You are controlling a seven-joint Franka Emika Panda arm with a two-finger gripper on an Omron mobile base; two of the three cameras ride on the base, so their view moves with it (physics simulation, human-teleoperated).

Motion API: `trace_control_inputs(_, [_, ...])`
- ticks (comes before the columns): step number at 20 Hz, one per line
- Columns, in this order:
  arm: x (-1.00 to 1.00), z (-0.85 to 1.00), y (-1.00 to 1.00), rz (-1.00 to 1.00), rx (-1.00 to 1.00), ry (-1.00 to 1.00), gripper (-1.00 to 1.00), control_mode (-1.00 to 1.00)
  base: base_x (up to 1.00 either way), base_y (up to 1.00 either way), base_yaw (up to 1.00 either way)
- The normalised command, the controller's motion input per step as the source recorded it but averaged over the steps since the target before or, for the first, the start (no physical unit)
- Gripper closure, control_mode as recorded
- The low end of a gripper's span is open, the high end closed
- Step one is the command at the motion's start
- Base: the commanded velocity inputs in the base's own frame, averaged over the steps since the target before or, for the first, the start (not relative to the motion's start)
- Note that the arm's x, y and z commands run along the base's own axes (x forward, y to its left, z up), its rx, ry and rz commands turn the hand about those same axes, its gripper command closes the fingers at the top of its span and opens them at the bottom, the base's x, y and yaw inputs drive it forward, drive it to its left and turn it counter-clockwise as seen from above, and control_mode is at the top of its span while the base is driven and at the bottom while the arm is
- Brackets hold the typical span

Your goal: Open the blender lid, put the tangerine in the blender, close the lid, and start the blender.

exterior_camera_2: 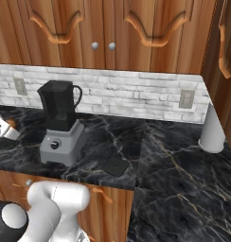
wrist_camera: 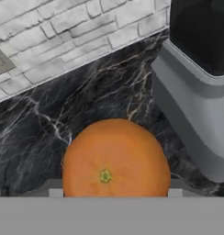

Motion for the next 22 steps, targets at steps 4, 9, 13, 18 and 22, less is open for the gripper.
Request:
trace_control_inputs(4, [-0.02,1.0,-0.55,-0.09,0.0,-0.12,1.0,-1.0,0.0,0.0,0.0])
trace_control_inputs(9, [0.0,1.0,-0.53,-0.1,0.0,-0.1,1.0,-1.0,0.0,0.0,0.0])
trace_control_inputs(13, [0.0,1.0,-0.56,-0.11,0.0,-0.07,1.0,-1.0,0.0,0.0,0.0])
trace_control_inputs(18, [0.0,0.98,-0.63,-0.13,0.0,-0.02,1.0,-1.0,0.0,0.0,0.0])
trace_control_inputs(22, [0.36,0.44,-0.38,-0.05,0.0,0.01,1.0,-1.0,0.0,0.0,0.0])
